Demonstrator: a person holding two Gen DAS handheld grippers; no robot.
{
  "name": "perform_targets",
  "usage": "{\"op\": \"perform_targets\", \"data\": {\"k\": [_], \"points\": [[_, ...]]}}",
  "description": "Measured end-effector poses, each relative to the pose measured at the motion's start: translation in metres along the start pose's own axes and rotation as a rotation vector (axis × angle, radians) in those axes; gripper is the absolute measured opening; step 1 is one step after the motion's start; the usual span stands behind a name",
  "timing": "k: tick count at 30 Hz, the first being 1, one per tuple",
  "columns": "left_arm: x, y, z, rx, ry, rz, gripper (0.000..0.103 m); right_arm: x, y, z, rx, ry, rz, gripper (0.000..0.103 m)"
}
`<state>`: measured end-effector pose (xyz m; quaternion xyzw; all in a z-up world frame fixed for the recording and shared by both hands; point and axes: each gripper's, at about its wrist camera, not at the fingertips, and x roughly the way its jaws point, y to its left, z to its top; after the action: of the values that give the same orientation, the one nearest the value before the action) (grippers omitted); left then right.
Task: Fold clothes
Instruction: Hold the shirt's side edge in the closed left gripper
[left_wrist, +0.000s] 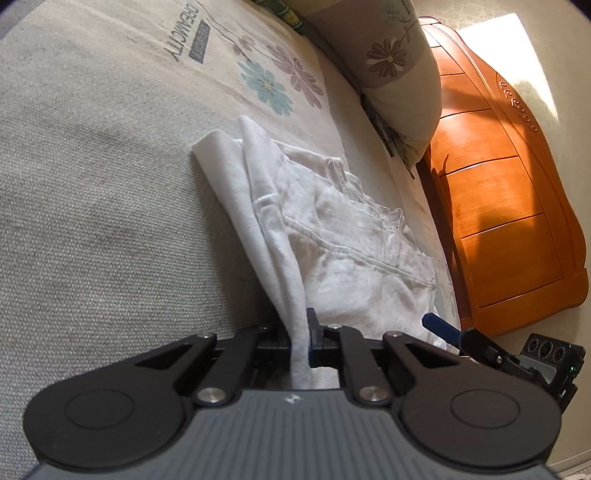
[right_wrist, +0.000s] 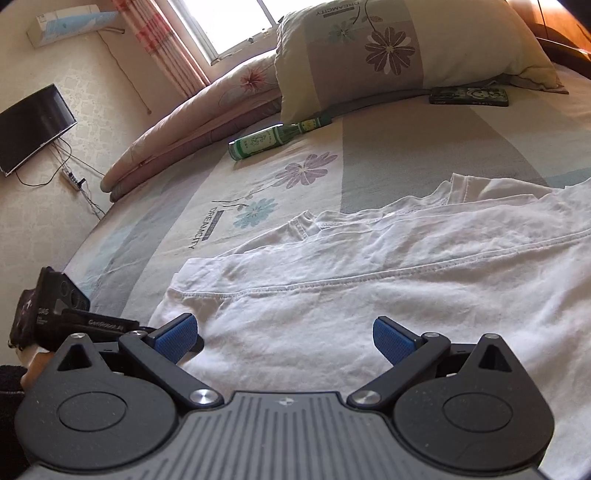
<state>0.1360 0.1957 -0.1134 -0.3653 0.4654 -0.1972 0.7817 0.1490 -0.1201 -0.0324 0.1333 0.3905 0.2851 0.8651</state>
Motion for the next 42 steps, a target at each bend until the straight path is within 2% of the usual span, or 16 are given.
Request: {"op": "perform_targets", "data": {"k": [7, 9, 20, 29, 33, 36, 38, 40, 42], "points": [[-0.001, -0.003, -0.001, 0.028, -0.011, 0.009, 0.011, 0.03, -0.009, -0.005, 0.054, 0.03, -0.014, 0.103], [-0.001, -0.003, -0.001, 0.031, -0.014, 0.008, 0.011, 0.034, -0.007, -0.004, 0.025, 0.015, -0.022, 0.103], [-0.002, -0.004, -0.002, 0.035, -0.017, 0.006, 0.011, 0.066, -0.017, 0.037, 0.006, -0.052, -0.046, 0.103], [-0.001, -0.005, -0.003, 0.033, -0.02, 0.014, 0.011, 0.107, -0.021, 0.062, -0.065, -0.029, -0.08, 0.103], [0.0, -0.008, -0.004, 0.035, -0.026, 0.027, 0.011, 0.082, -0.015, 0.058, -0.048, -0.022, -0.075, 0.103], [0.0, -0.011, -0.005, 0.04, -0.032, 0.041, 0.011, 0.048, -0.013, 0.039, 0.019, -0.063, -0.037, 0.103], [0.001, -0.014, -0.006, 0.044, -0.037, 0.056, 0.011, 0.038, -0.012, 0.023, 0.039, -0.044, -0.027, 0.103], [0.001, -0.016, -0.007, 0.048, -0.043, 0.071, 0.011, 0.036, -0.01, 0.005, 0.032, -0.007, -0.053, 0.103], [0.001, -0.02, -0.008, 0.055, -0.048, 0.093, 0.011, 0.029, -0.006, -0.01, 0.026, -0.011, -0.074, 0.103]]}}
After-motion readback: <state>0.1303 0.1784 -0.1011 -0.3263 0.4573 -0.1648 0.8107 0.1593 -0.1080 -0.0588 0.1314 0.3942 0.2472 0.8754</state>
